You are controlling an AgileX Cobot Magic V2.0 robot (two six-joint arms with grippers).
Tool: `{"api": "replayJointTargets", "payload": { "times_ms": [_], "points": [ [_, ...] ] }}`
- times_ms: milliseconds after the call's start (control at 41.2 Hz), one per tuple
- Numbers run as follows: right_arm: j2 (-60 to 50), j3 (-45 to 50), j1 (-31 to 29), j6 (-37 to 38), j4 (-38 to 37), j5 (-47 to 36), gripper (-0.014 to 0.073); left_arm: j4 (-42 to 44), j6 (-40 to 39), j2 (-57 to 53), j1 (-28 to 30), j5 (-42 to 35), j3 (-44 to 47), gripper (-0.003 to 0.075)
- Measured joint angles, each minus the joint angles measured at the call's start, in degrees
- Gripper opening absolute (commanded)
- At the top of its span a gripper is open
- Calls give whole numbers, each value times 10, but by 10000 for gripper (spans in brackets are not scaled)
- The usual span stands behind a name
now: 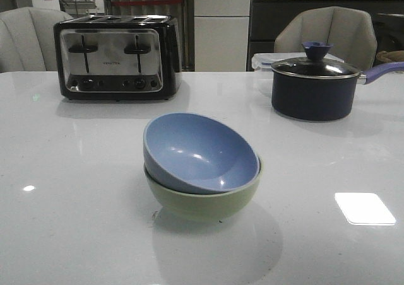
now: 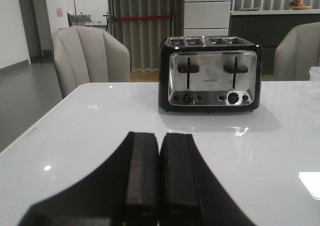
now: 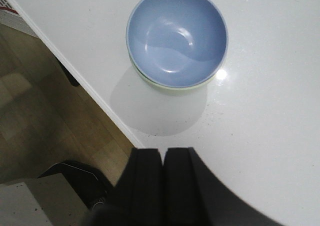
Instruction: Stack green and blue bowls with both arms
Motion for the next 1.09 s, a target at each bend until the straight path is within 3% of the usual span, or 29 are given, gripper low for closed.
{"api": "replayJointTargets", "payload": {
  "times_ms": [1091],
  "points": [
    [-9,5,-5,0,-6,-1,28,-1,0,0,-1,-4,0,93]
  ]
}}
